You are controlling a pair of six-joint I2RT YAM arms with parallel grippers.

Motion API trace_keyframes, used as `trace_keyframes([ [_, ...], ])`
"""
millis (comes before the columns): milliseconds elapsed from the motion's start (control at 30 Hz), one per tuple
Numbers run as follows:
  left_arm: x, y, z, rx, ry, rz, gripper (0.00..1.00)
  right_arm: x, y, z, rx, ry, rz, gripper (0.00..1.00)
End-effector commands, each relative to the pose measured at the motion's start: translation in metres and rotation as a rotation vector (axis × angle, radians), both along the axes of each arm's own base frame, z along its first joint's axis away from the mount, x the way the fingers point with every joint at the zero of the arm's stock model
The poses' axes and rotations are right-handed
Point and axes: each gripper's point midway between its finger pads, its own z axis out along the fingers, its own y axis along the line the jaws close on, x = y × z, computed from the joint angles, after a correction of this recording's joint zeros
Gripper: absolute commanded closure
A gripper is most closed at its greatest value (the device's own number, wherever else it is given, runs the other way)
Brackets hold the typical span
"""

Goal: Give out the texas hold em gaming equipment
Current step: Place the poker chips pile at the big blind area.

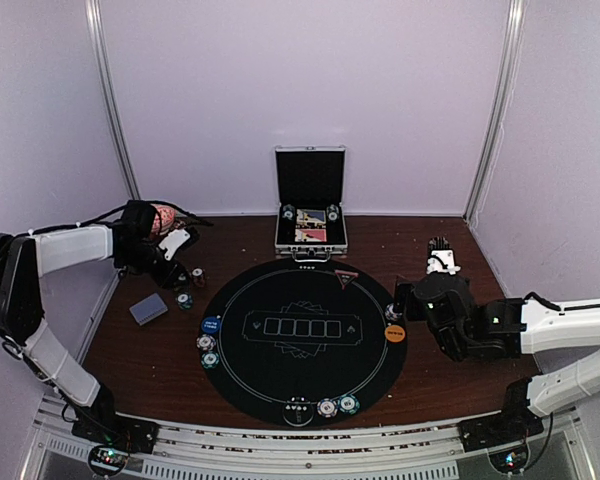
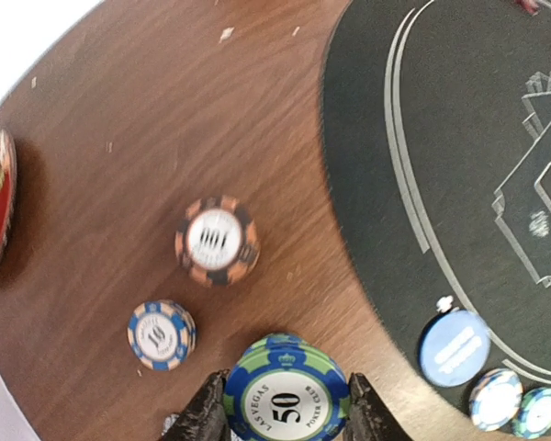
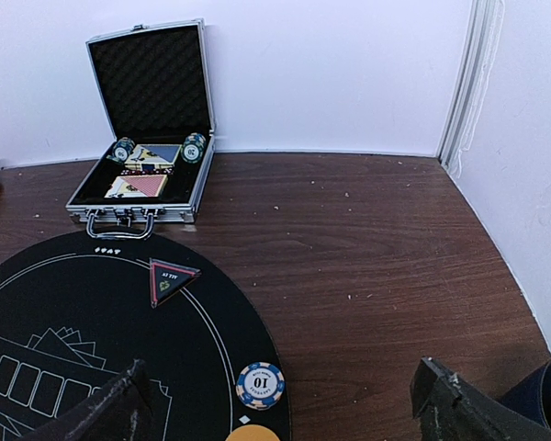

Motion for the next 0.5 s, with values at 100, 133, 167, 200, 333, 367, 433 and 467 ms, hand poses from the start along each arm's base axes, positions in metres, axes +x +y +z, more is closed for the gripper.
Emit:
trace_keyframes([
  [100,0.002,-0.087,0.052,-0.013,-0.088,-0.189,0.78,-0.001,-0.011,0.008,0.008,-0.038,-0.05,0.0],
  [133,-0.001,-0.108,0.057,-0.015,-0.09,-0.225,0.78,-0.001,-0.013,0.008,0.008,-0.042,-0.058,0.0],
  [167,-0.001,-0.125,0.061,-0.017,-0.091,-0.249,0.78,-0.001,-0.014,0.009,0.01,-0.045,-0.063,0.0],
  [200,0.0,-0.141,0.064,-0.017,-0.09,-0.273,0.78,-0.001,-0.017,0.009,0.011,-0.049,-0.073,0.0],
  [333,0.002,-0.205,0.064,0.004,-0.075,-0.357,0.78,0.0,-0.024,0.01,0.012,-0.057,-0.099,0.0],
  [367,0.003,-0.22,0.063,0.007,-0.075,-0.374,0.78,0.0,-0.026,0.01,0.012,-0.057,-0.104,0.0],
  [433,0.008,-0.251,0.068,0.008,-0.088,-0.412,0.78,0.001,-0.029,0.01,0.009,-0.059,-0.118,0.0],
  [467,0.009,-0.266,0.067,0.009,-0.088,-0.429,0.78,0.001,-0.03,0.01,0.01,-0.06,-0.124,0.0],
])
